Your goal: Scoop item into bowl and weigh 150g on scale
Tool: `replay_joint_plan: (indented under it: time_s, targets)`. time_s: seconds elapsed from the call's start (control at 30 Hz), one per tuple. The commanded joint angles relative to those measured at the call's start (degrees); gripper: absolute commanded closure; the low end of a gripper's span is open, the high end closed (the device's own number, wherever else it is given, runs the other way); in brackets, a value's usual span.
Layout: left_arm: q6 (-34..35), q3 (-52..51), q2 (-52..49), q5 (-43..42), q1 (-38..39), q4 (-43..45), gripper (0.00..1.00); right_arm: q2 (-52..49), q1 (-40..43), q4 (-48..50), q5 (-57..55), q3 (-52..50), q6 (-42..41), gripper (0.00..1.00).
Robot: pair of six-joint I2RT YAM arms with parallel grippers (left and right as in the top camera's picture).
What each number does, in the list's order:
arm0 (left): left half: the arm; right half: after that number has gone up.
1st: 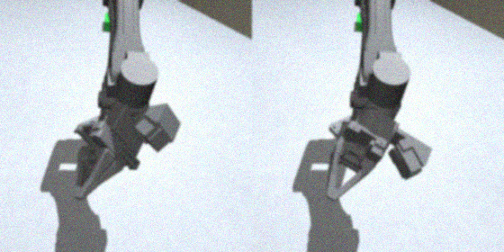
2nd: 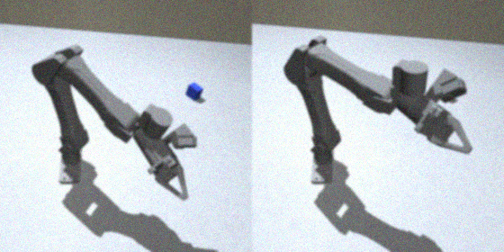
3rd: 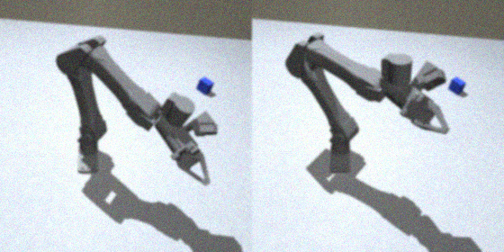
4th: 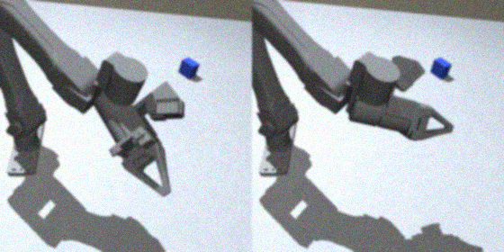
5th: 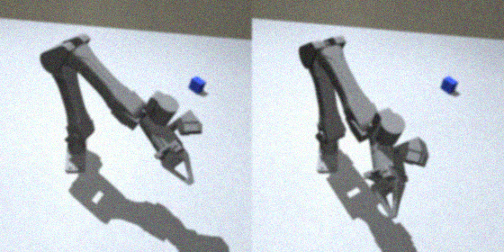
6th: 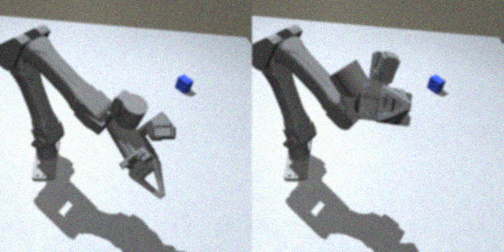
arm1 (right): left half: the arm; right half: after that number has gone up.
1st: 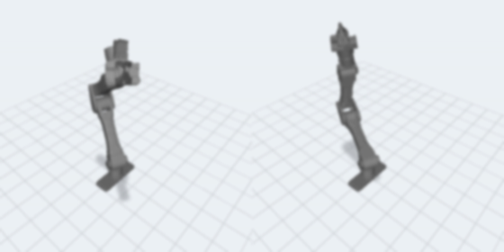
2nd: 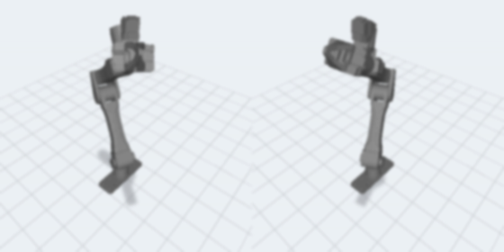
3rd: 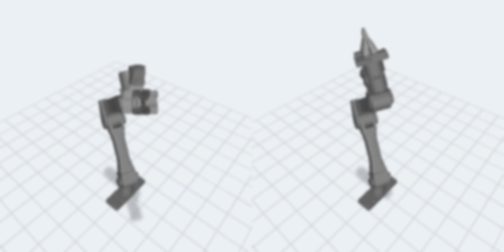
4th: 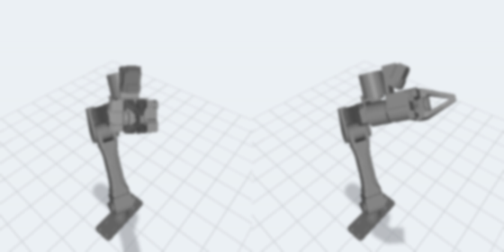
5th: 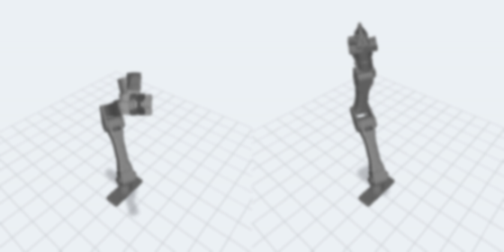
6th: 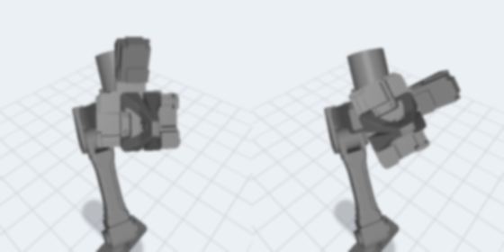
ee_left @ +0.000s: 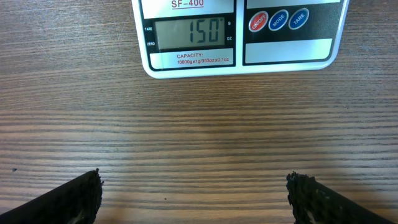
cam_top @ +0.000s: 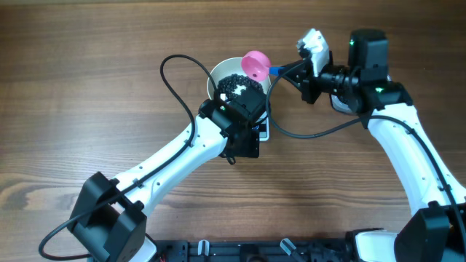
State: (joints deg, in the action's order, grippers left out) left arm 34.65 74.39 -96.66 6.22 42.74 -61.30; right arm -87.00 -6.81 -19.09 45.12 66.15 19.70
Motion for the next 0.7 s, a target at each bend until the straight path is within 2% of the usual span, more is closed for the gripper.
replay_joint_plan:
  time_s: [0.0, 0.23, 0.33, 0.43, 0.53, 0.67]
  targets:
    - [0.5, -0.3, -0.4, 1.2, -0.1, 0.0, 0.00, 0.7, 1.6, 0.6, 3.9, 0.3, -3.5, 0.96]
    - [0.5, -0.3, -0.4, 1.2, -0.1, 0.0, 0.00, 0.7, 2.1, 1.4, 3.8, 0.3, -4.6, 0.96]
    - [0.5, -0.3, -0.4, 1.2, -0.1, 0.0, 0.00, 0.7, 3.9, 4.5, 3.8, 0.3, -11.4, 0.96]
    - [0.5, -0.3, -0.4, 1.2, -0.1, 0.0, 0.00, 0.8, 9.3, 7.4, 4.7, 0.3, -26.4, 0.96]
    - [0.5, -0.3, -0.4, 1.2, -0.1, 0.0, 0.00, 0.8, 15.2, 3.9, 7.1, 0.3, -27.3, 0.96]
    - [0.5, -0.3, -0.4, 1.2, -0.1, 0.0, 0.00, 0.8, 25.4, -2.8, 4.6, 0.3, -27.2, 0.96]
